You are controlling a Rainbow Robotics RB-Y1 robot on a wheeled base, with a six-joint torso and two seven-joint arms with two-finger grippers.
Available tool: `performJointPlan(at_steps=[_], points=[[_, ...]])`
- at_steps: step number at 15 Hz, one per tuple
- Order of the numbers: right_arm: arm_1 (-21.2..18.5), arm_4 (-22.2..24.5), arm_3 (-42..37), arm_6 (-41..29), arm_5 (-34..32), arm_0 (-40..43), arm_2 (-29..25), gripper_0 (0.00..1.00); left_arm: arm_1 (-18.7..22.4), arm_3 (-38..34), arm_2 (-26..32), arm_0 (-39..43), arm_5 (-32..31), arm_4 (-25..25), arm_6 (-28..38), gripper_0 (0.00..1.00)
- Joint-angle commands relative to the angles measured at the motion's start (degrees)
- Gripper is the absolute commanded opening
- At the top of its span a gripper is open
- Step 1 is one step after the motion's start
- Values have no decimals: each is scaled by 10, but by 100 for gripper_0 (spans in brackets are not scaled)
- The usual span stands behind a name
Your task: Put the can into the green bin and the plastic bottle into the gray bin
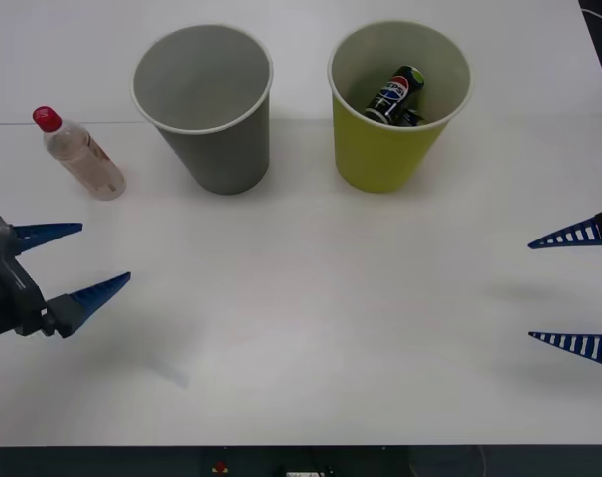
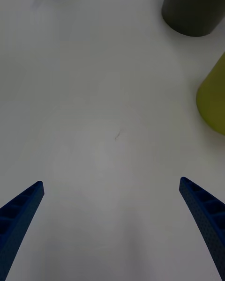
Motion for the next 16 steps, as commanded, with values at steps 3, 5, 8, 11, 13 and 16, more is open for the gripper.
performJointPlan(at_steps=[3, 5, 8, 11, 13, 16], points=[[0, 0, 0, 0, 0, 0, 0, 100, 4, 9, -48, 4, 63, 185, -5, 100], [0, 0, 0, 0, 0, 0, 0, 100, 4, 35, -53, 4, 62, 250, -15, 100], [0, 0, 0, 0, 0, 0, 0, 100, 0, 75, -76, 3, 52, 410, -83, 100], [0, 0, 0, 0, 0, 0, 0, 100, 3, 134, -111, -14, -4, 552, -179, 100], [0, 0, 0, 0, 0, 0, 0, 100, 2, 178, -140, -45, -24, 611, -237, 100], [0, 0, 0, 0, 0, 0, 0, 100, -2, 255, -210, -116, -79, 705, -334, 100]])
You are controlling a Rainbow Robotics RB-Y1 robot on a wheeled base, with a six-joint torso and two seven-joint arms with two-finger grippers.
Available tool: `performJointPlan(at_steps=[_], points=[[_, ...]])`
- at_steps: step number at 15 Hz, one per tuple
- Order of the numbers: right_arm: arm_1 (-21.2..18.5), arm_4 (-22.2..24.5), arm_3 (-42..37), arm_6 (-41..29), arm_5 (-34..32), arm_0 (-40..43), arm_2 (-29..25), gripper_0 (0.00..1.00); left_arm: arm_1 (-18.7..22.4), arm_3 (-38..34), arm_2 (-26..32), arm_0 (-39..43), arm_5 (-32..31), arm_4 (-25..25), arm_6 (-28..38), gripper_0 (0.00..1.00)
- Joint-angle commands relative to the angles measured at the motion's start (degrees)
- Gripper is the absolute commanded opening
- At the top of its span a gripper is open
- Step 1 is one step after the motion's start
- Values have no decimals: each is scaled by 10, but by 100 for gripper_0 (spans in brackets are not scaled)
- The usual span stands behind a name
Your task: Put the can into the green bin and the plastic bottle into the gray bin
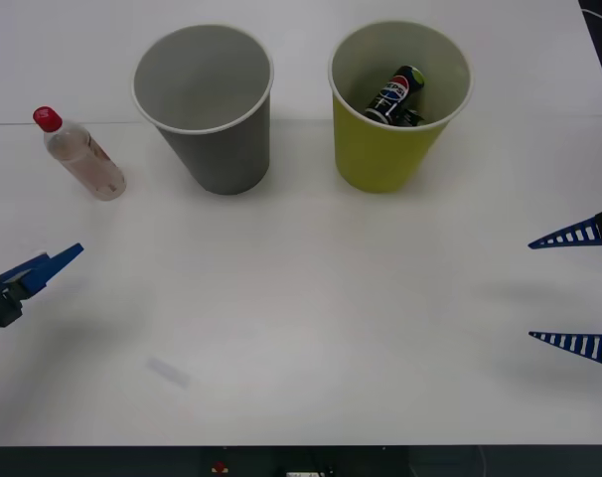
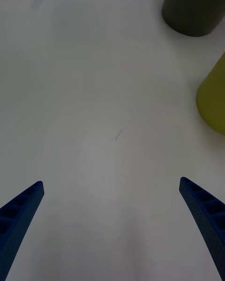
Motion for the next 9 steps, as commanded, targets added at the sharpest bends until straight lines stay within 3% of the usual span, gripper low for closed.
performJointPlan(at_steps=[1, 6, 9], points=[[0, 0, 0, 0, 0, 0, 0, 100, -4, 66, -68, -66, -46, 88, -94, 100], [0, 0, 0, 0, 0, 0, 0, 100, -6, 186, -185, -181, -114, 204, -243, 100], [0, 0, 0, 0, 0, 0, 0, 100, -31, 239, -241, -240, -142, 264, -314, 100]])
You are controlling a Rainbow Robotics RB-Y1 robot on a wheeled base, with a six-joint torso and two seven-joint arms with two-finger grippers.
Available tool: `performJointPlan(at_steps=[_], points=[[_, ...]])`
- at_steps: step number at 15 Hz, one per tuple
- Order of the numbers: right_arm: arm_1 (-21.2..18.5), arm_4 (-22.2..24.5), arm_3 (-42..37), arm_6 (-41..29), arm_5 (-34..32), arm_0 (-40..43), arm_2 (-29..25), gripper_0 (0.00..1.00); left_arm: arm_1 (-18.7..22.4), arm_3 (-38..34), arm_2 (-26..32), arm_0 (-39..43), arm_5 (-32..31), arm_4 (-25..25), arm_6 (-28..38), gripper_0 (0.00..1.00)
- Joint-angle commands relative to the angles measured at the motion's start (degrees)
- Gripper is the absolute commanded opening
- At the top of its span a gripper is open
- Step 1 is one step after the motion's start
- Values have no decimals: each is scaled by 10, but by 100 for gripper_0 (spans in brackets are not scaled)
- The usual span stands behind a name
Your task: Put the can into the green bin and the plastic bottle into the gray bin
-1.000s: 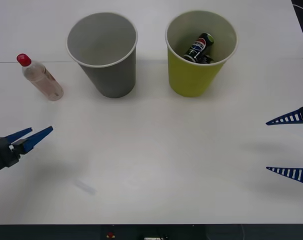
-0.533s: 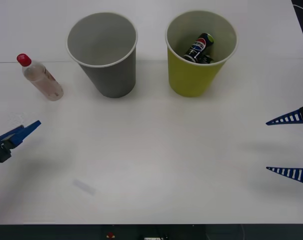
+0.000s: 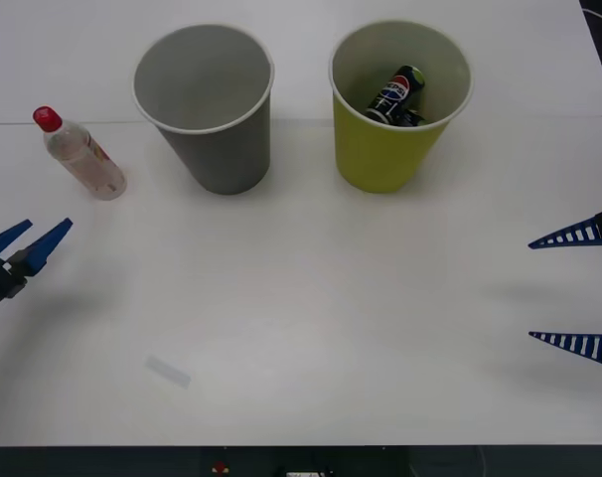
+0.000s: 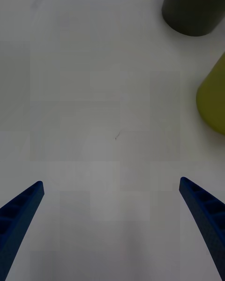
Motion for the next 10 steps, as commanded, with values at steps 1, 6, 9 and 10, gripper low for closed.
performJointPlan(at_steps=[1, 6, 9, 10], points=[[0, 0, 0, 0, 0, 0, 0, 100, -32, 51, -43, -57, -16, 50, -62, 100], [0, 0, 0, 0, 0, 0, 0, 100, -80, 124, -83, -133, -16, 91, -136, 100], [0, 0, 0, 0, 0, 0, 0, 100, -100, 170, -96, -169, -16, 89, -148, 100], [0, 0, 0, 0, 0, 0, 0, 100, -107, 190, -100, -182, -16, 82, -153, 100]])
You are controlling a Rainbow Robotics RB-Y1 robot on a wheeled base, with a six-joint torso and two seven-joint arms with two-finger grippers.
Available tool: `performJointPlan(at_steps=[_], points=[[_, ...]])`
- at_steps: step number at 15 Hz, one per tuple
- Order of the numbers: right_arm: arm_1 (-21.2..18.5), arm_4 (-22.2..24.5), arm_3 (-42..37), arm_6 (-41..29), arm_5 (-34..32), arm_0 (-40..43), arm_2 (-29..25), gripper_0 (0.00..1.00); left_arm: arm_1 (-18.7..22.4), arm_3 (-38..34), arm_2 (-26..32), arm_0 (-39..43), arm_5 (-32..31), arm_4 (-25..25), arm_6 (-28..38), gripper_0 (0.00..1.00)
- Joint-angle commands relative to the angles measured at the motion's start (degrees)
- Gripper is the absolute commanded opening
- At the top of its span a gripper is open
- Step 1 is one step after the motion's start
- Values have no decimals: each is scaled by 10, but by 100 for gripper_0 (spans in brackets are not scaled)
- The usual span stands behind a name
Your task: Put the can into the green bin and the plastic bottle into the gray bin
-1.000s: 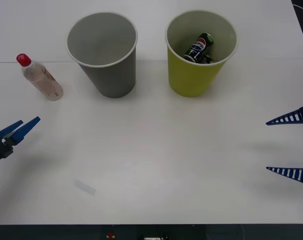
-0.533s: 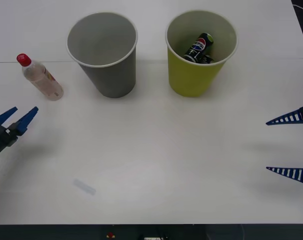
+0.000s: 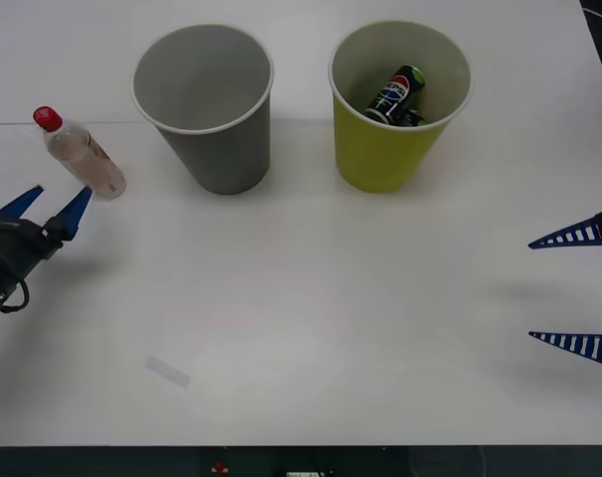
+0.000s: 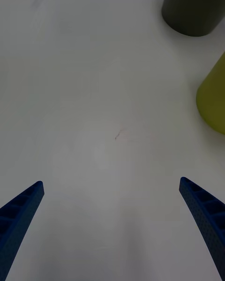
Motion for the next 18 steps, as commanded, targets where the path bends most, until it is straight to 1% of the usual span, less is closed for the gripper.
performJointPlan(at_steps=[1, 3, 9, 11, 15, 18], points=[[0, 0, 0, 0, 0, 0, 0, 100, -21, 54, -8, -34, 1, -17, -11, 100], [0, 0, 0, 0, 0, 0, 0, 100, -36, 85, -8, -53, 3, -24, -17, 100], [0, 0, 0, 0, 0, 0, 0, 100, -82, 140, -8, -103, 30, -30, -20, 100], [0, 0, 0, 0, 0, 0, 0, 100, -89, 144, -8, -114, 53, -28, -22, 100], [0, 0, 0, 0, 0, 0, 0, 100, -96, 147, -8, -132, 75, -25, -25, 100], [0, 0, 0, 0, 0, 0, 0, 100, -104, 147, -8, -140, 80, -20, -26, 100]])
